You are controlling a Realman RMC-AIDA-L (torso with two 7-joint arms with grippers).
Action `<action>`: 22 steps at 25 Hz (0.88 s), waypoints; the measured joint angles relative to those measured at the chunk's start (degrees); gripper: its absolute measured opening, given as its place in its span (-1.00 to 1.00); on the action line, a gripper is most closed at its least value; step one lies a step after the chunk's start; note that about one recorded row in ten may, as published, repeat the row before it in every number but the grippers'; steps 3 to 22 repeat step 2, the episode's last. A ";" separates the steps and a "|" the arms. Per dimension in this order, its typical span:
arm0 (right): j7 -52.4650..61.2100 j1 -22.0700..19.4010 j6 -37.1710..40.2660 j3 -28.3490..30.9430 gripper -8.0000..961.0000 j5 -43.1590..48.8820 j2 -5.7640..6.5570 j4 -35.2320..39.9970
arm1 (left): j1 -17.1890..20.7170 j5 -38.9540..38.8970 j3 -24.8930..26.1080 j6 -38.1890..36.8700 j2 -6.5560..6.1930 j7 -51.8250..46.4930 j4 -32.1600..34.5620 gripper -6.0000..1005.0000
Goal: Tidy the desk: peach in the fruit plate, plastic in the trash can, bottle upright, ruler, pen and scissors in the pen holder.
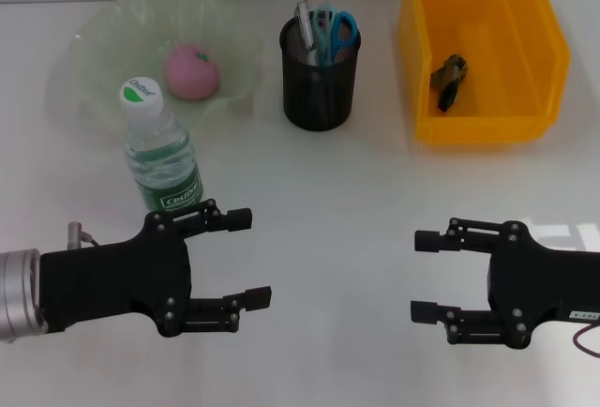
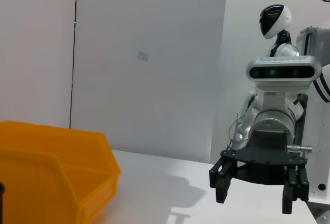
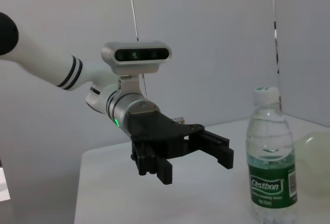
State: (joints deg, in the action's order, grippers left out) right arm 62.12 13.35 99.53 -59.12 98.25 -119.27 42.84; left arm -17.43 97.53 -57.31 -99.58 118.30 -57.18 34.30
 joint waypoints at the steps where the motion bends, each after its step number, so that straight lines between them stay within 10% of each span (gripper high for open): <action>1: 0.00 0.00 -0.09 0.03 0.53 0.00 0.01 -0.01 | 0.03 0.02 0.00 0.00 0.00 0.00 0.00 0.72; 22: -0.01 0.00 -0.17 0.03 0.53 0.00 0.01 -0.01 | 0.03 0.02 0.00 0.00 0.00 0.00 0.00 0.72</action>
